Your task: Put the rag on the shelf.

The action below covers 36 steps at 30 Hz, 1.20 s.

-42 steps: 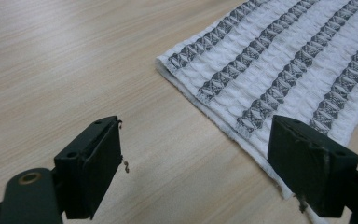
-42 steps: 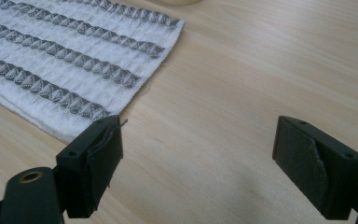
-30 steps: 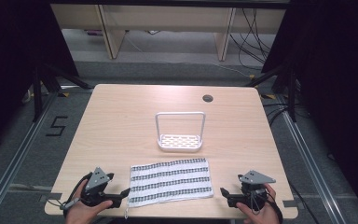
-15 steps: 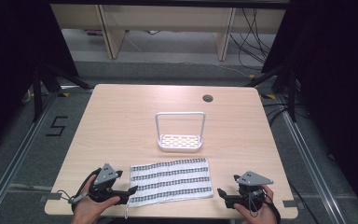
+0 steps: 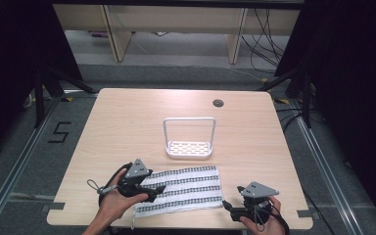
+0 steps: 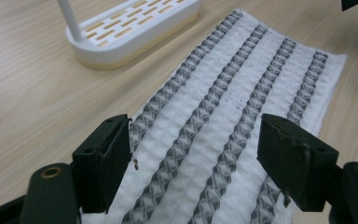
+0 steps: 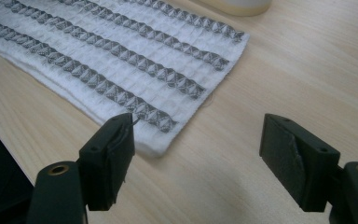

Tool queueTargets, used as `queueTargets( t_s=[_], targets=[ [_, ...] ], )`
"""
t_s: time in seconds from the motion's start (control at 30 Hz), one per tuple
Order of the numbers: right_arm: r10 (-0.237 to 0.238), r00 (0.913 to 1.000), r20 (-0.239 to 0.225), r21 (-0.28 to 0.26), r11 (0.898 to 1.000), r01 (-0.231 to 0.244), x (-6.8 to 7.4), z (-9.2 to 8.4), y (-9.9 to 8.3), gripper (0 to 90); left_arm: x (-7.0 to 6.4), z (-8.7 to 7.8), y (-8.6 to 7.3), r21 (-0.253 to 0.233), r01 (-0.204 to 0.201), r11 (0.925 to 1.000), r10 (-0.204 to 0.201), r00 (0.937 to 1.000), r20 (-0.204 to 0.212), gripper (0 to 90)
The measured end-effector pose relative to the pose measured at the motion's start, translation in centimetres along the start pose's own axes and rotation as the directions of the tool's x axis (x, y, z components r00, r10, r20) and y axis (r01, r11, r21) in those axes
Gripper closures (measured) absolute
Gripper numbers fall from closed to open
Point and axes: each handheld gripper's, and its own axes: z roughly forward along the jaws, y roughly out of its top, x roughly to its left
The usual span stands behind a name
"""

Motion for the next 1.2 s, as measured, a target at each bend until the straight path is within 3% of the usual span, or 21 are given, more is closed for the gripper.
queueTargets(
  t_s=[0.17, 0.2, 0.23, 0.37, 0.47, 0.6, 0.67, 1.0, 1.13, 1.2],
  targets=[
    [0.006, 0.9999, -0.011, 0.018, 1.000, -0.005, 0.2, 0.0, 0.1, 30.8, -0.3, 1.3, 1.3, 0.015, -0.020, 0.9997, 0.020, 0.9995, 0.026, 28.5],
    [-0.014, 0.9999, -0.001, 0.003, 1.000, 0.014, 0.2, 0.2, 0.0, 31.8, -0.3, 1.5, 1.5, 0.021, -0.030, 0.9993, 0.030, 0.9993, 0.022, 29.1],
    [-0.011, 0.9999, -0.005, 0.006, 1.000, 0.011, 0.3, 0.2, 0.1, 32.5, -0.5, 2.1, 2.1, 0.015, -0.033, 0.9993, 0.033, 0.9985, 0.043, 29.7],
    [-0.022, 0.9997, -0.006, 0.008, 1.000, 0.022, 0.5, 0.4, 0.2, 34.6, -0.9, 3.1, 2.9, 0.024, -0.048, 0.9986, 0.047, 0.9976, 0.052, 31.3],
    [-0.038, 0.9992, -0.014, 0.020, 0.999, 0.038, 0.7, 0.5, 0.3, 36.3, -1.4, 4.3, 4.0, 0.034, -0.079, 0.9963, 0.076, 0.9938, 0.082, 31.8],
    [-0.048, 0.9986, -0.020, 0.021, 0.999, 0.049, 0.8, 0.7, 0.3, 36.4, -1.8, 5.4, 4.9, 0.036, -0.088, 0.9955, 0.084, 0.9916, 0.098, 32.1],
    [-0.032, 0.9992, -0.024, 0.030, 0.999, 0.033, 1.1, 0.8, 0.4, 36.8, -2.0, 6.2, 5.5, 0.038, -0.102, 0.9940, 0.097, 0.9891, 0.111, 32.2],
    [-0.051, 0.9984, -0.025, 0.035, 0.998, 0.052, 1.0, 1.2, 0.6, 38.9, -2.3, 9.0, 7.6, 0.049, -0.111, 0.9927, 0.103, 0.9851, 0.138, 38.7],
    [-0.043, 0.9987, -0.027, 0.051, 0.998, 0.044, 1.0, 1.4, 0.7, 40.8, -2.7, 10.1, 8.5, 0.065, -0.144, 0.9874, 0.134, 0.9809, 0.141, 43.1],
    [-0.064, 0.9976, -0.026, 0.049, 0.997, 0.066, 1.0, 1.5, 0.7, 41.4, -2.9, 10.7, 9.0, 0.079, -0.162, 0.9836, 0.149, 0.9774, 0.150, 45.9]
  ],
)
